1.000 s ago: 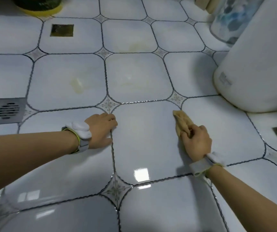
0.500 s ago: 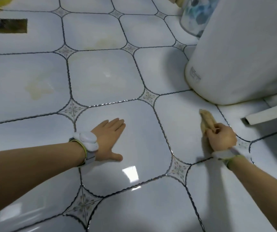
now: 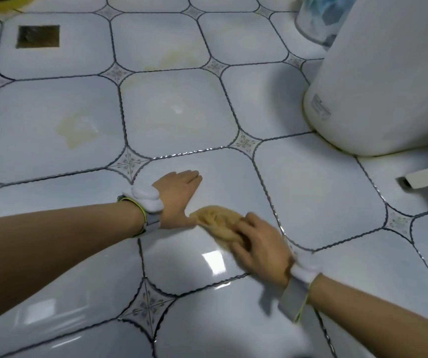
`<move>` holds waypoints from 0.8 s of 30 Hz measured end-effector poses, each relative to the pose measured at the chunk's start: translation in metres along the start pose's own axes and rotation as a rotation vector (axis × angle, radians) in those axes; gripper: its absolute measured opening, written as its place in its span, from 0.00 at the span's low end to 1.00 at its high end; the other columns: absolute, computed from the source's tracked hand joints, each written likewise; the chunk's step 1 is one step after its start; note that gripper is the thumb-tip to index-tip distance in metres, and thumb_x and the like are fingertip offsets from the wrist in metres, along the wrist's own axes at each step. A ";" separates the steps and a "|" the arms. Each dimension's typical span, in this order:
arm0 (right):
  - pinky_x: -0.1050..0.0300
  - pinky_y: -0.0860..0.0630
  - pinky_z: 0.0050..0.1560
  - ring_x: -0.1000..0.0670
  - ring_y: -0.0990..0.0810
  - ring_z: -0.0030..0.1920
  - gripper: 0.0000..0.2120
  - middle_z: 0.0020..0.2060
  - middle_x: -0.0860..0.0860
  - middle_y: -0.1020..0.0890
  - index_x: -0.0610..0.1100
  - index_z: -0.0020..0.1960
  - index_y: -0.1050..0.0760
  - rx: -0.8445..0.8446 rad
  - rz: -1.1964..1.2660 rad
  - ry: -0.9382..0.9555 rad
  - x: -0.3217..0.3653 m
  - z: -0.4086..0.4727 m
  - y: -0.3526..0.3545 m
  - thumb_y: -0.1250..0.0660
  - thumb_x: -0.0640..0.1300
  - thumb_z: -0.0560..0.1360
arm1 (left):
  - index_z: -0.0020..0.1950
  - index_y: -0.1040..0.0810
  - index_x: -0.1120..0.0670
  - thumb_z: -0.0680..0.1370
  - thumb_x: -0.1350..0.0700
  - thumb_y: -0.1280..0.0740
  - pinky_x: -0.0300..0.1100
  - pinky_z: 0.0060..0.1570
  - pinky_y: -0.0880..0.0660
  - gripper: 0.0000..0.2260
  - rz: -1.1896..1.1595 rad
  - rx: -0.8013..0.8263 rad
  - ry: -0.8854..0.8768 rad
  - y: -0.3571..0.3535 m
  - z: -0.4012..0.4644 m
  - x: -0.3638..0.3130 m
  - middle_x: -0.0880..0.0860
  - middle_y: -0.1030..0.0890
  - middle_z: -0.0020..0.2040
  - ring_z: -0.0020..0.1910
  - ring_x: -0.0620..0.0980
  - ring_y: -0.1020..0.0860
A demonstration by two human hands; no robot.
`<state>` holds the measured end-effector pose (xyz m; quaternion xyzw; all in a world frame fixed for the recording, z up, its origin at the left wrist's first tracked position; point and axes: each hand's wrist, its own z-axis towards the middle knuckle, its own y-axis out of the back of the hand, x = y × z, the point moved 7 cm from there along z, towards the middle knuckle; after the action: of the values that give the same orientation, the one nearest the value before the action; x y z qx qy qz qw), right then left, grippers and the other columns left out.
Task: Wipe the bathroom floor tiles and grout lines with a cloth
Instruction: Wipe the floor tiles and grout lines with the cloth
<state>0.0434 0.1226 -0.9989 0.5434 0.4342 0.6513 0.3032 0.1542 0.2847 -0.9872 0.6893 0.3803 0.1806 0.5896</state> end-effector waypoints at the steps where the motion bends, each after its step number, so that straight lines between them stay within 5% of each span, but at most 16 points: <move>1: 0.55 0.31 0.36 0.49 0.27 0.37 0.06 0.41 0.53 0.30 0.50 0.48 0.25 -0.032 -0.020 -0.064 -0.014 0.016 0.006 0.34 0.51 0.73 | 0.76 0.44 0.57 0.67 0.37 0.33 0.45 0.72 0.44 0.45 0.006 -0.017 0.007 0.004 -0.006 0.006 0.54 0.41 0.76 0.74 0.53 0.40; 4: 0.56 0.36 0.38 0.41 0.24 0.40 0.07 0.41 0.49 0.28 0.47 0.49 0.23 -0.185 -0.090 -0.384 -0.056 0.075 0.031 0.34 0.50 0.75 | 0.73 0.39 0.57 0.66 0.38 0.31 0.45 0.68 0.38 0.42 0.052 -0.031 0.045 0.013 -0.023 0.026 0.54 0.35 0.72 0.69 0.54 0.35; 7: 0.55 0.37 0.41 0.38 0.23 0.45 0.11 0.47 0.43 0.26 0.42 0.53 0.23 -0.188 -0.098 -0.479 -0.043 0.111 0.026 0.36 0.48 0.77 | 0.69 0.36 0.56 0.67 0.39 0.32 0.42 0.60 0.35 0.36 0.082 0.002 0.109 0.015 -0.044 0.048 0.53 0.32 0.67 0.63 0.53 0.31; 9: 0.54 0.34 0.41 0.38 0.23 0.46 0.11 0.48 0.42 0.26 0.42 0.55 0.24 -0.139 -0.091 -0.449 -0.016 0.112 0.015 0.37 0.47 0.78 | 0.68 0.36 0.56 0.69 0.45 0.32 0.41 0.57 0.35 0.31 0.084 0.032 0.130 0.015 -0.052 0.057 0.53 0.32 0.67 0.63 0.53 0.31; 13: 0.48 0.27 0.43 0.42 0.26 0.44 0.08 0.47 0.45 0.28 0.43 0.51 0.26 0.001 -0.015 -0.260 0.060 0.086 -0.018 0.37 0.47 0.76 | 0.74 0.40 0.57 0.72 0.60 0.38 0.41 0.68 0.39 0.29 0.110 0.090 0.147 0.013 -0.058 0.068 0.54 0.36 0.73 0.71 0.53 0.36; 19: 0.51 0.27 0.39 0.48 0.29 0.43 0.11 0.48 0.51 0.29 0.52 0.57 0.30 0.274 0.093 0.258 0.103 0.002 -0.049 0.38 0.49 0.75 | 0.72 0.38 0.57 0.71 0.59 0.36 0.45 0.68 0.37 0.29 0.141 0.084 0.100 0.014 -0.051 0.061 0.55 0.36 0.72 0.69 0.54 0.35; 21: 0.51 0.26 0.40 0.48 0.27 0.41 0.07 0.46 0.53 0.29 0.53 0.54 0.30 0.205 0.054 0.259 0.066 0.002 -0.035 0.39 0.52 0.77 | 0.71 0.37 0.57 0.71 0.59 0.37 0.45 0.68 0.36 0.28 0.110 0.083 0.106 0.013 -0.050 0.060 0.55 0.35 0.71 0.69 0.54 0.35; 24: 0.57 0.32 0.36 0.49 0.26 0.36 0.08 0.39 0.55 0.32 0.54 0.51 0.28 -0.096 -0.101 -0.064 -0.021 0.046 0.010 0.39 0.55 0.75 | 0.69 0.37 0.58 0.71 0.56 0.37 0.48 0.66 0.34 0.27 0.064 0.127 0.138 0.006 -0.053 0.060 0.55 0.35 0.70 0.67 0.54 0.34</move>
<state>0.0942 0.1107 -0.9980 0.5260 0.4195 0.6375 0.3753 0.1583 0.3648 -0.9809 0.7230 0.4083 0.2219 0.5112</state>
